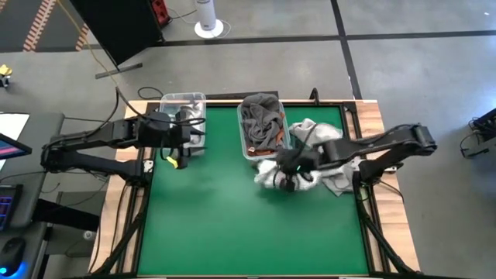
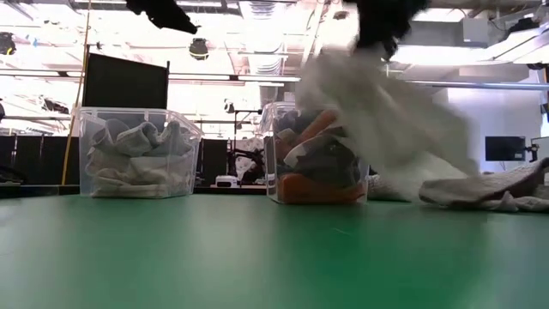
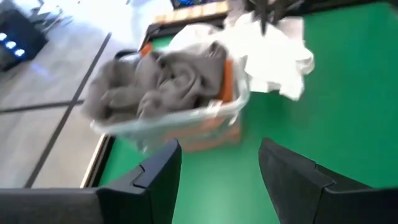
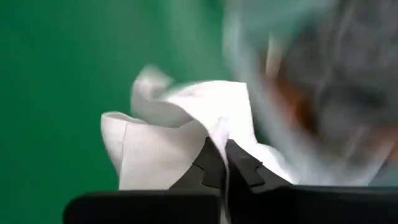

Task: Sort towels by color in basket
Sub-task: Put the white towel into the left transparent bin

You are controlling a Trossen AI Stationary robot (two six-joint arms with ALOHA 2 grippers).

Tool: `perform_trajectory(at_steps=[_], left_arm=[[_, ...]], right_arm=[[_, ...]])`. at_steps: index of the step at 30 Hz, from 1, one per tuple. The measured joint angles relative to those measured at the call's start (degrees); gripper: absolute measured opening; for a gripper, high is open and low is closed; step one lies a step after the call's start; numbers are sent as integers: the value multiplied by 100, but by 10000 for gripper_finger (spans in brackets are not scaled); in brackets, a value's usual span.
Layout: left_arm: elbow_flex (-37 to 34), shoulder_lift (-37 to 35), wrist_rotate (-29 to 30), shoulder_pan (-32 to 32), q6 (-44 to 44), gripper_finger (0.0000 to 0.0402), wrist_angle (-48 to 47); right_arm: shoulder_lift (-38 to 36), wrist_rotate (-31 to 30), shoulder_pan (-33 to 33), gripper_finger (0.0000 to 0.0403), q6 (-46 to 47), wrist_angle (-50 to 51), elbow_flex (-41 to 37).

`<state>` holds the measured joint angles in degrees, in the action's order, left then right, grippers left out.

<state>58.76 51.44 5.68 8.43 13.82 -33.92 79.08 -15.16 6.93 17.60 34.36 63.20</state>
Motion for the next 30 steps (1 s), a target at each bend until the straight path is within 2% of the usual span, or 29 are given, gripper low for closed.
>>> perform_trajectory(at_steps=[4,9,13,17,23,30], left_arm=[[-2,37,-369,0,53,206,286],[0,297,-857,0,44,206,779],[0,586,-877,9,7,206,1018],[0,969,-879,84,-147,206,1433],[-2,1451,-939,188,-136,206,2072],[-1,1612,-1460,267,-101,206,2728]], right_arm=[[-304,-24,-241,22,-741,-888,476],[-293,-16,-469,22,-1802,-2404,772],[-99,88,-646,22,-2247,-3093,920],[45,511,-833,22,-2327,-3685,1049],[290,1076,-910,23,-2366,-4044,1257],[290,1125,-867,23,-2407,-4112,1315]])
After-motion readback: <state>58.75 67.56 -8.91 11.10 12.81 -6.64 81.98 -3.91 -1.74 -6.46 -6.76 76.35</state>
